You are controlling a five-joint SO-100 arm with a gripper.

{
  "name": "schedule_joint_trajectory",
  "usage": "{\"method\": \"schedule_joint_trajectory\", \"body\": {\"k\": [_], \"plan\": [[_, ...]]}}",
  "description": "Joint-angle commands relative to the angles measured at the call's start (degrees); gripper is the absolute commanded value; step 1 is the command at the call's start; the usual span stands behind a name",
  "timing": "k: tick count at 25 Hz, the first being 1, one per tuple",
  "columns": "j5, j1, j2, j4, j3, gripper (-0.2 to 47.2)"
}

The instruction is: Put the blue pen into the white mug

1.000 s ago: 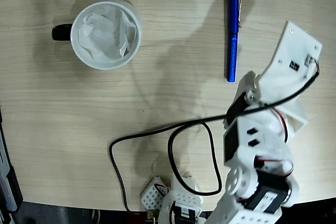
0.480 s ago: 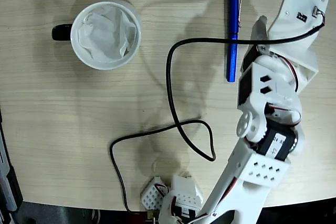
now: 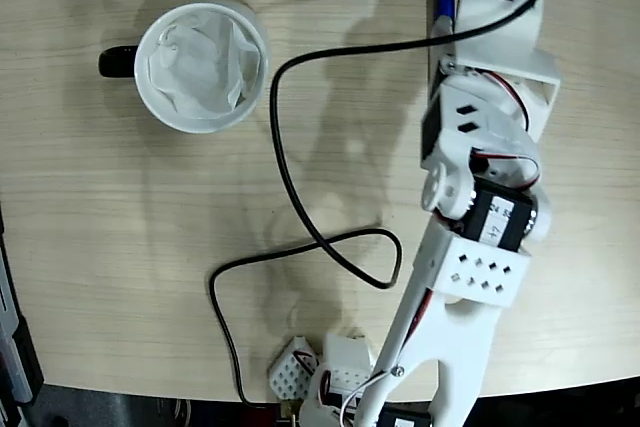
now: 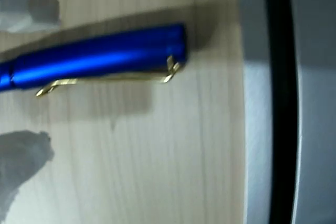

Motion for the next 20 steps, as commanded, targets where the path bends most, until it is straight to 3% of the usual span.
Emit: {"method": "schedule_joint_trajectory", "body": {"k": [1, 5, 9, 20], "plan": [[-1.2, -0.3, -1.1, -0.2, -4.0, 14.1], [-1.2, -0.4, -3.4, 1.3, -5.5, 14.3], [-0.9, -0.6, -6.2, 11.5, -11.5, 14.3], [-0.8, -0.1, -9.8, 12.0, -15.5, 15.5]]}}
